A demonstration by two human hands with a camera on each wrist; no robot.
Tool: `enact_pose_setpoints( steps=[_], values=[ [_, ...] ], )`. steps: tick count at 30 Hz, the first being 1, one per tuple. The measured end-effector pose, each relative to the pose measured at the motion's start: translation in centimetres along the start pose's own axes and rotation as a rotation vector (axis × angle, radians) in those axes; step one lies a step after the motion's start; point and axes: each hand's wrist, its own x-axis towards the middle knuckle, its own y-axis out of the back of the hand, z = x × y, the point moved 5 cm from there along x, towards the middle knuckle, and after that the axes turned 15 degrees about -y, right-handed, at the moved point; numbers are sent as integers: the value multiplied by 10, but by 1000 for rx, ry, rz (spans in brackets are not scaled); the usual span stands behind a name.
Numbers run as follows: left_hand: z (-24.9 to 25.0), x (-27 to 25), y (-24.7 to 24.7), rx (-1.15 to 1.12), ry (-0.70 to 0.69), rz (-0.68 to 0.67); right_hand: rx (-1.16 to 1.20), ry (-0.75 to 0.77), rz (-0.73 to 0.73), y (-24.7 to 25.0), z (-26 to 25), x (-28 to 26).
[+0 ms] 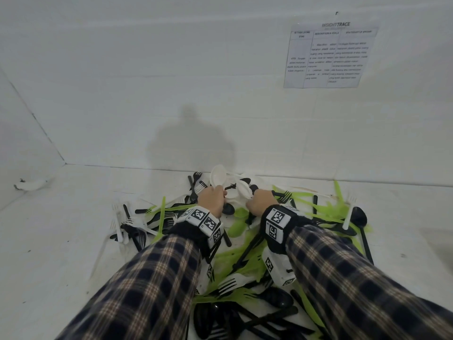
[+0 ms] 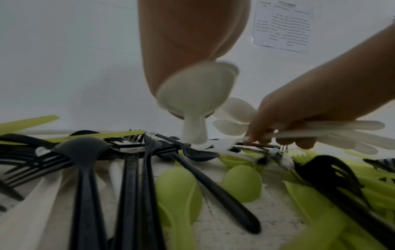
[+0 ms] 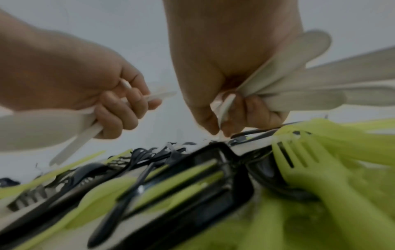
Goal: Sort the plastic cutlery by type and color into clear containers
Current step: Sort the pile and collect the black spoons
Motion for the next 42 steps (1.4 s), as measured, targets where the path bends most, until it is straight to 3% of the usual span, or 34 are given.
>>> enact_pose_setpoints(
  steps=[6,12,19,21,26,29,31,37,42],
  values=[
    [2,-9,-10,-160,26,-88,512,-54,-43,13,5,-1],
    [13,-23,-23,-247,11,-216,936,25,-196,17,4,-15],
    [12,-37,-28,-335,28,-314,911,127,-211,26,3,-31],
    [10,-39,-25,-307,34,-262,867,133,-147,32,6,-36],
    [-9,-28,0,-180,48,30,841,120,76,54,18,-40],
    [-16,-26,15,50,62,19,900,99,212,68,27,-42],
    [-12,-29,16,75,50,-43,991,77,244,72,32,-45],
    [0,-50,0,-371,229,4,1144,22,177,57,35,-59],
    [5,-61,-9,-581,242,35,1211,31,92,40,34,-78]
  ],
)
